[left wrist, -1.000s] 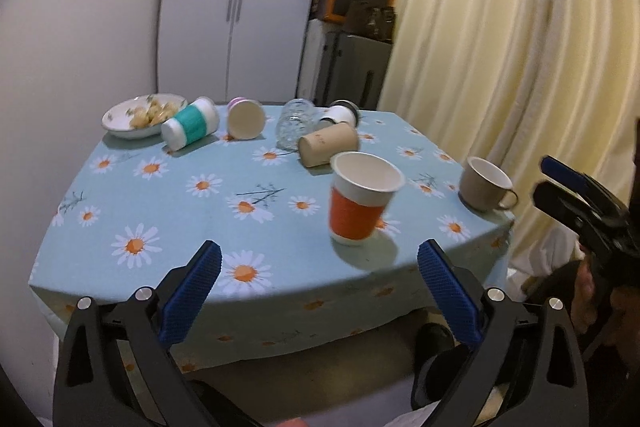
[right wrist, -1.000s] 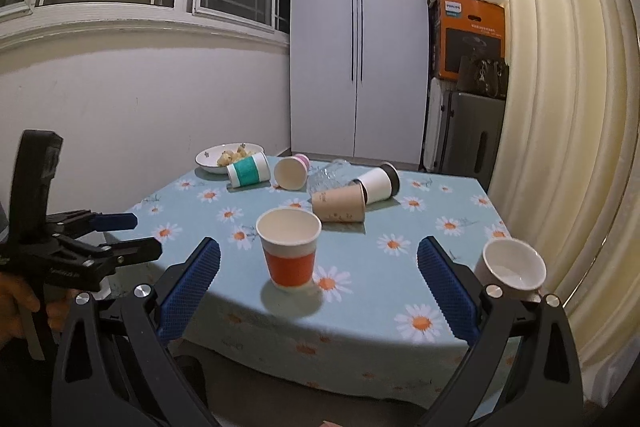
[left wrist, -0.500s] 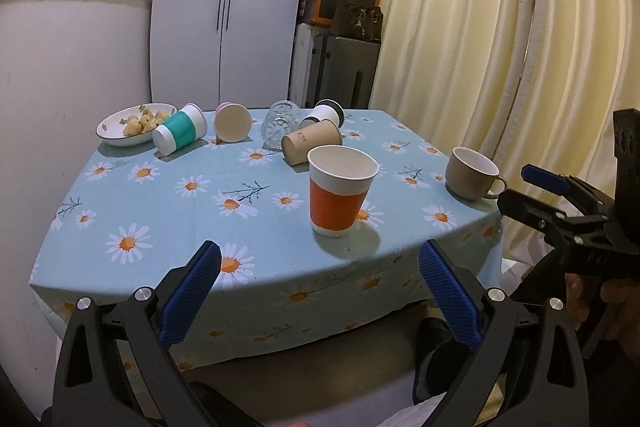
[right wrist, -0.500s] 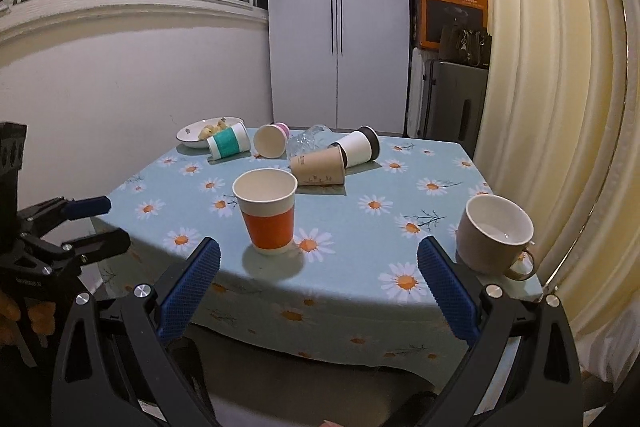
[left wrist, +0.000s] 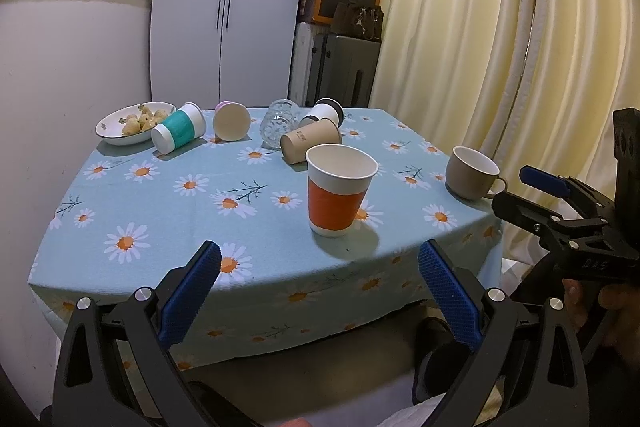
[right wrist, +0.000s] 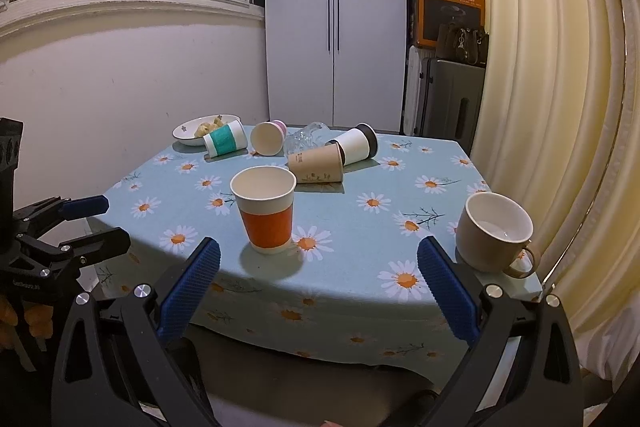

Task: Flip cup upright

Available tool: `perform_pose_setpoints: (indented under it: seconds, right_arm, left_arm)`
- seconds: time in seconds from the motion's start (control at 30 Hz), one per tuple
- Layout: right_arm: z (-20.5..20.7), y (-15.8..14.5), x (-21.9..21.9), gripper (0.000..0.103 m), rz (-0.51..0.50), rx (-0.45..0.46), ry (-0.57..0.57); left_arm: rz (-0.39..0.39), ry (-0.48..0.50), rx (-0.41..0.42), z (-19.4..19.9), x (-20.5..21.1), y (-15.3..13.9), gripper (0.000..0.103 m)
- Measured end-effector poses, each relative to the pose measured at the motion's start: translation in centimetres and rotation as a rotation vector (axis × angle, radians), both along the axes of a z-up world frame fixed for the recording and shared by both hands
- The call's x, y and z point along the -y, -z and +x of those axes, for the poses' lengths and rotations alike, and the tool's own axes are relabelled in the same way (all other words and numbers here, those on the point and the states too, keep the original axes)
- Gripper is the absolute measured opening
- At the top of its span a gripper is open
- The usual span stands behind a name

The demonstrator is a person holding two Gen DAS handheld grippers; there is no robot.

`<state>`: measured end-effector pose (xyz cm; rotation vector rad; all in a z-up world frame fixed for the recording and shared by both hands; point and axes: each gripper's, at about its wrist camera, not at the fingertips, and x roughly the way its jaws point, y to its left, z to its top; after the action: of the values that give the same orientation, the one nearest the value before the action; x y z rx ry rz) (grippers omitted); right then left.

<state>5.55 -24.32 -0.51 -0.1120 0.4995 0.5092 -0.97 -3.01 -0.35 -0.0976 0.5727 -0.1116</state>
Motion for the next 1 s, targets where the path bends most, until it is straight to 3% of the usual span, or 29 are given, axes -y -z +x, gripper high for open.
perform_pose_setpoints:
  seconds: [1.0]
  right_arm:
    - [0.14,0.4,-0.34,0.098,-0.026,-0.013,0.006]
  left_arm:
    - [-0.008,-0.009,-0.015,0.1,-0.18,0.12,0.096]
